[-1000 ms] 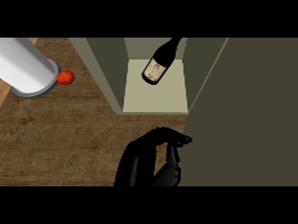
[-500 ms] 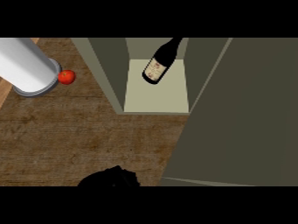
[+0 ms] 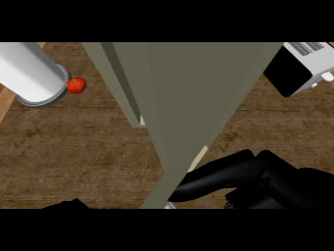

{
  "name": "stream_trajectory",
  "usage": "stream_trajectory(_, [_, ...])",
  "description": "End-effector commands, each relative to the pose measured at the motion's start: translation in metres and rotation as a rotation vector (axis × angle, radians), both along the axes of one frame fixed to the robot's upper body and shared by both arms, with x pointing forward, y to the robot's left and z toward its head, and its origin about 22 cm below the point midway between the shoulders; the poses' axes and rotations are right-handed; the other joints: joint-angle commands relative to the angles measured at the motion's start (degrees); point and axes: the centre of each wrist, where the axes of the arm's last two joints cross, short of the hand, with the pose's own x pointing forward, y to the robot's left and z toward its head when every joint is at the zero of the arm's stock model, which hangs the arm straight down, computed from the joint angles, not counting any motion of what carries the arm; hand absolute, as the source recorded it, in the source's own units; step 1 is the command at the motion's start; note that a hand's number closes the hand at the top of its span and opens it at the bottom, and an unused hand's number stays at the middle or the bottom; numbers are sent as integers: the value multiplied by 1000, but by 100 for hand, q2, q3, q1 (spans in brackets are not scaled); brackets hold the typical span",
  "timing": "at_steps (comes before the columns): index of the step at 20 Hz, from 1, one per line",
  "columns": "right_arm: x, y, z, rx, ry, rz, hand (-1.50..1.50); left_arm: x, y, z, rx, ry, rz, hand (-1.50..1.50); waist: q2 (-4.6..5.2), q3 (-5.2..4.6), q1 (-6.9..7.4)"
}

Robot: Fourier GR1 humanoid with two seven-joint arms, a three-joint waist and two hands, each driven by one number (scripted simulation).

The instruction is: Pick up the wine, place it into the cabinet and close the cabinet

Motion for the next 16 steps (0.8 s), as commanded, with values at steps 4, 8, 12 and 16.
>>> stream_trajectory(4, [-18,51,7,-67,14,174,150,6,62,14,13,-58,68,150,-60,-45,51])
stream_trajectory(8, [-13,88,9,-87,-27,184,150,15,102,5,7,-55,70,150,-42,-44,52])
stream_trajectory(12, [15,124,3,-113,-52,121,150,7,127,9,2,-49,35,150,-20,-35,140])
stream_trajectory(16, [42,157,2,-111,-85,31,150,18,148,24,5,-53,-2,150,6,-37,207])
